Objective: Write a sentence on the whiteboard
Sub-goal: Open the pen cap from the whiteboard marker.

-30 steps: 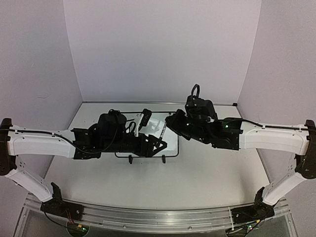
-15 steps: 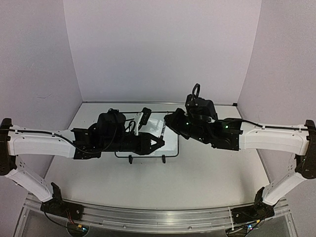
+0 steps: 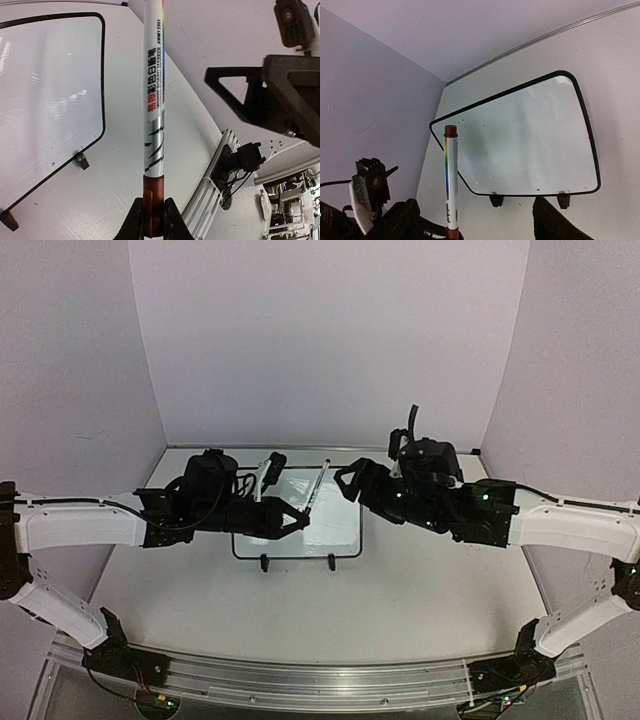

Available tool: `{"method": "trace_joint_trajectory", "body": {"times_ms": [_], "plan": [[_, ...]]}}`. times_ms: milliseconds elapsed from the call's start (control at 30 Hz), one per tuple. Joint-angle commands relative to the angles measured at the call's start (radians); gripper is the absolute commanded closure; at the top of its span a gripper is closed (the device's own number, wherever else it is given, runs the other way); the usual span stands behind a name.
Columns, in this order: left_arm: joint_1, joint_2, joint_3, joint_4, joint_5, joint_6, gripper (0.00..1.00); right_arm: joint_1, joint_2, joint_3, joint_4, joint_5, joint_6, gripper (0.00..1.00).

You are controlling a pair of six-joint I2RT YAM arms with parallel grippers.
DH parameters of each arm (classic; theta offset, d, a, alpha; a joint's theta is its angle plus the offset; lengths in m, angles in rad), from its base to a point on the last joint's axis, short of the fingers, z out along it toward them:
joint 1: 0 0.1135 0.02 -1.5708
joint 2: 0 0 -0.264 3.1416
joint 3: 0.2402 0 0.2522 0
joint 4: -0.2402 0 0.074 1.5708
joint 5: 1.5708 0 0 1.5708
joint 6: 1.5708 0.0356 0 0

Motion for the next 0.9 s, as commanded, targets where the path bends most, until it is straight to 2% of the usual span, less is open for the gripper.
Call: {"method": "trace_joint_trajectory", "body": {"times_ms": [0,100,233,367,500,667,867], "plan": [[0.038,-0.084,0.018,-0.175,0.198,0.200,1.00,-0.027,-0.078,0.119,-0.234,-0.113,-0.216,0.16],[0.040,-0.094,0.036,-0.265,0.327,0.315,1.00,-0.087,-0.092,0.160,-0.348,-0.271,-0.272,0.13],[0.040,-0.081,0.072,-0.359,0.462,0.431,1.00,-0.184,-0.093,0.165,-0.403,-0.577,-0.316,0.13],[0.040,-0.069,0.112,-0.435,0.533,0.503,1.00,-0.202,-0.040,0.207,-0.460,-0.814,-0.390,0.12],[0.040,-0.048,0.140,-0.486,0.588,0.549,1.00,-0.201,0.032,0.216,-0.462,-1.003,-0.418,0.16],[0.039,-0.012,0.175,-0.551,0.608,0.585,1.00,-0.178,0.089,0.217,-0.423,-1.143,-0.430,0.27],[0.029,0.022,0.196,-0.586,0.625,0.612,1.00,-0.160,0.137,0.219,-0.394,-1.239,-0.438,0.54]]}}
